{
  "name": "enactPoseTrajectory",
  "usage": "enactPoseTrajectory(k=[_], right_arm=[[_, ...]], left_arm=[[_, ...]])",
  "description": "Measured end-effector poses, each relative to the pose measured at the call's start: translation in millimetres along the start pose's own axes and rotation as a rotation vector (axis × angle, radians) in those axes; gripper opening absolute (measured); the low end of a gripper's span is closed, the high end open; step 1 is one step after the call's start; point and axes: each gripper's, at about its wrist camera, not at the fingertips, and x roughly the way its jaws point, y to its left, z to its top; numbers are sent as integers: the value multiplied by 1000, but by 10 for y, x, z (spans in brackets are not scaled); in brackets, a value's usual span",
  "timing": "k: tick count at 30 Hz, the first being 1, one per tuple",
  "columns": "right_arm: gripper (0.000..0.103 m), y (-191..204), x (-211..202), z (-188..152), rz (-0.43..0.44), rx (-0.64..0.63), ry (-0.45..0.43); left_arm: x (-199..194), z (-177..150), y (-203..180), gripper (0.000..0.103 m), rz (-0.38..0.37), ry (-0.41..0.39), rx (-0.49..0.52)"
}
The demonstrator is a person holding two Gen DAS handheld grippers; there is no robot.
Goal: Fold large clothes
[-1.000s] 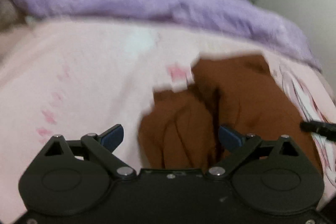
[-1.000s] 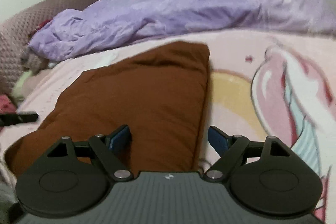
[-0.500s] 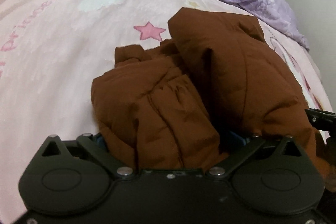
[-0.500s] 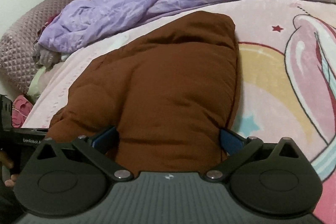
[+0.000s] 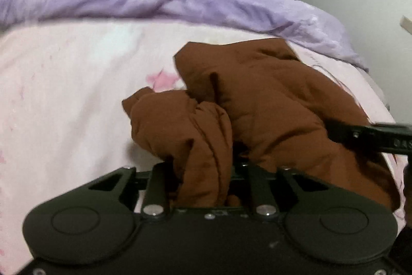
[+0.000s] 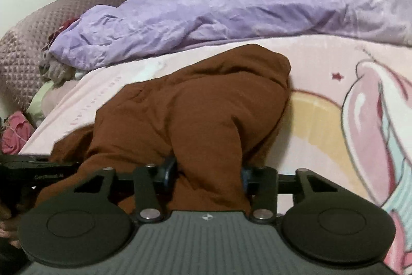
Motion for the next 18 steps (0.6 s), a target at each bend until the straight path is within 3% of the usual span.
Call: enactPoseTrajectory(k=[6,9,15,18], right_arm=[[46,-304,-507,249,9,49,-80],[46,-547,-869,369,-51,51,-135],[46,-1326,-1436,388,-175,113,-218],[47,-1773,-1334,216,-247,158,-181]], left_arm=[[-440,362,-423,16,-112,-131,18],[-392,526,-795,16,-164,-152,54],[244,713,-1527,17,-331,-97,68],[801,673,-1813,28,-370,-17,76]])
